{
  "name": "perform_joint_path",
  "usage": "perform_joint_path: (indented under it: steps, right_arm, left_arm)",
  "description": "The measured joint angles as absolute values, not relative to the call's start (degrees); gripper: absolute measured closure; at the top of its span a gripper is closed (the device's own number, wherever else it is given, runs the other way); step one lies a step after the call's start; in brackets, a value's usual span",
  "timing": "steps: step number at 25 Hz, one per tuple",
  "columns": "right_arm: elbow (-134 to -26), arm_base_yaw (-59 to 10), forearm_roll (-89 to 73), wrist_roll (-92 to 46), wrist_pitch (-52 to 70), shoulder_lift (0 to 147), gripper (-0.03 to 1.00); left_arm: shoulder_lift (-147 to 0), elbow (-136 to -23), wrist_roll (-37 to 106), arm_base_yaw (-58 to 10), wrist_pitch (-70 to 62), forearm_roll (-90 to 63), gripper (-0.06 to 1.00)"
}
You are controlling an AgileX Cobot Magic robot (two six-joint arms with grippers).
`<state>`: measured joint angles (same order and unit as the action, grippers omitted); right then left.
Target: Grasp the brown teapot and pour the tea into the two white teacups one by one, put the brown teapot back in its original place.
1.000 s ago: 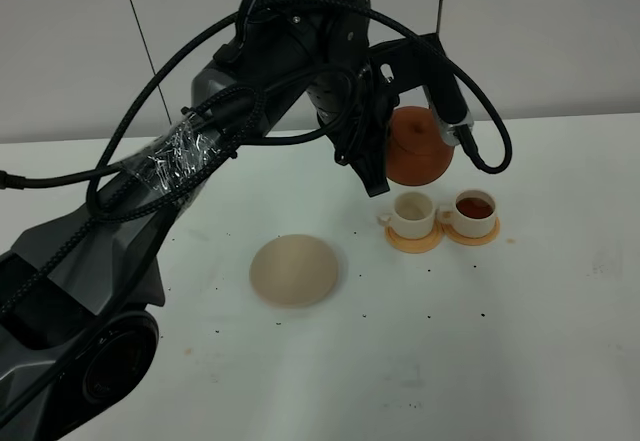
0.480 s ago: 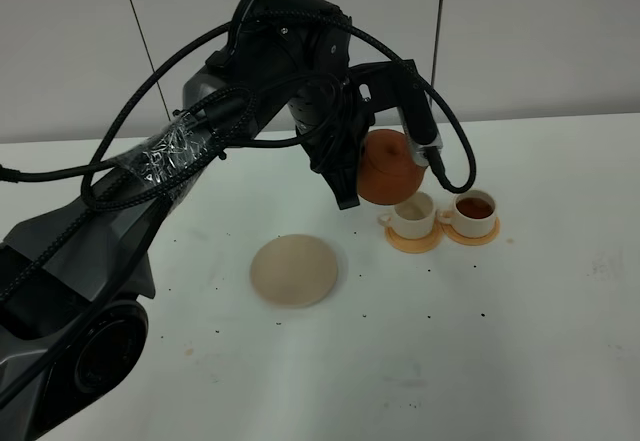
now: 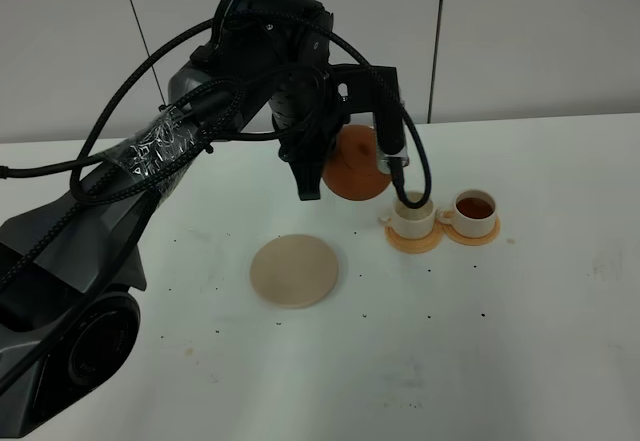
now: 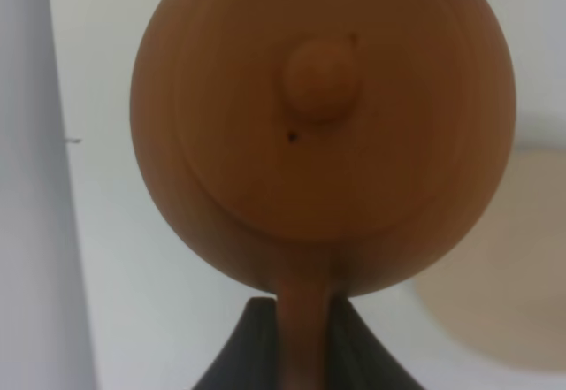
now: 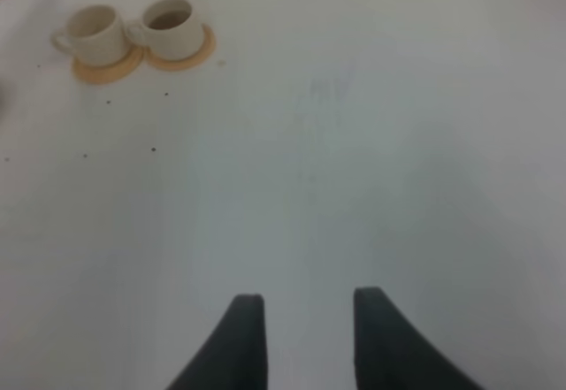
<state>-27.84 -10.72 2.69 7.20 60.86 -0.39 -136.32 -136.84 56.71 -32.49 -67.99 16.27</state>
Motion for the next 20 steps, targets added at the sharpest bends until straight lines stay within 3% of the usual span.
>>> perform_joint_path:
  steps: [20]
  right_arm:
    - [-27.84, -10.72, 2.69, 7.2, 60.86, -0.39, 0.73]
  left_arm:
    - [-139.19, -136.84, 61.22, -32.49, -67.99, 17.32, 0.78]
